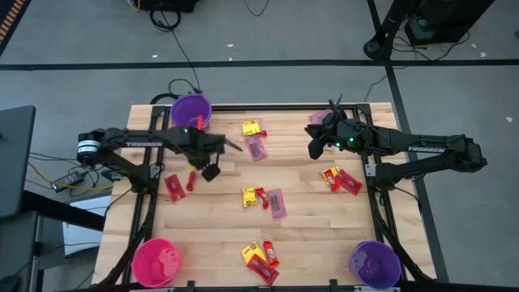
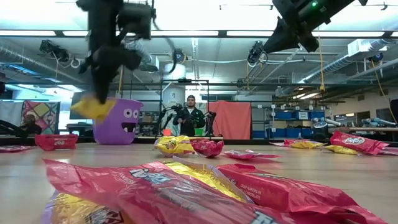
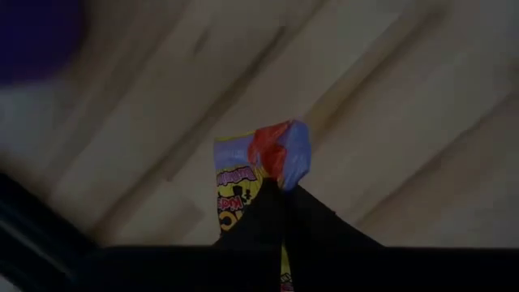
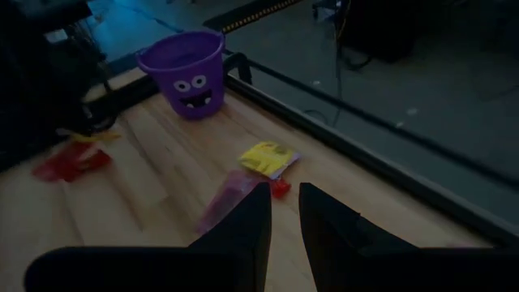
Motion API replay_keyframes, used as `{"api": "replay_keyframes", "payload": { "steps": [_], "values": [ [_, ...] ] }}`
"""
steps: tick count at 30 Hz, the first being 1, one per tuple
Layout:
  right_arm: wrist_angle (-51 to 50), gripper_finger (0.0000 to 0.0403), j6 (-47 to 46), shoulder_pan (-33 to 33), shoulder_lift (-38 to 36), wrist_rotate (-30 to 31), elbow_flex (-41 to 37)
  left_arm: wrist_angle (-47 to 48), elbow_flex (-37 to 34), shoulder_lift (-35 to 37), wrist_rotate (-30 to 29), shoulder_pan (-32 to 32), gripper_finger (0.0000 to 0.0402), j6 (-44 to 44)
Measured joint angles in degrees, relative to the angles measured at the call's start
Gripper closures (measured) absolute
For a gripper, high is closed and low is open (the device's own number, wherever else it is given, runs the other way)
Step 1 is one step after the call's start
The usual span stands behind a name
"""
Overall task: Sort candy by brand, put in halloween buckets
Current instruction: Put the yellow candy into the top purple bucket
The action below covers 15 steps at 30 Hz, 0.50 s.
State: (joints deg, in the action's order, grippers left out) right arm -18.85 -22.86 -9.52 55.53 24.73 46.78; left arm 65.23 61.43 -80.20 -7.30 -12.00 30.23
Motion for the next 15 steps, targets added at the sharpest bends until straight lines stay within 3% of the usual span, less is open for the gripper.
{"api": "replay_keyframes", "payload": {
  "steps": [8,15],
  "values": [
    [0.0,0.0324,-2.8,0.0,0.0,-5.5,0.0,2.4,12.0,0.0,-2.6,-8.3,0.0398,-8.9],
    [-0.1,0.0324,-3.1,0.0,0.0,-7.1,0.0,2.7,14.3,0.0,-4.2,-18.4,0.0399,-16.1]
  ]
}}
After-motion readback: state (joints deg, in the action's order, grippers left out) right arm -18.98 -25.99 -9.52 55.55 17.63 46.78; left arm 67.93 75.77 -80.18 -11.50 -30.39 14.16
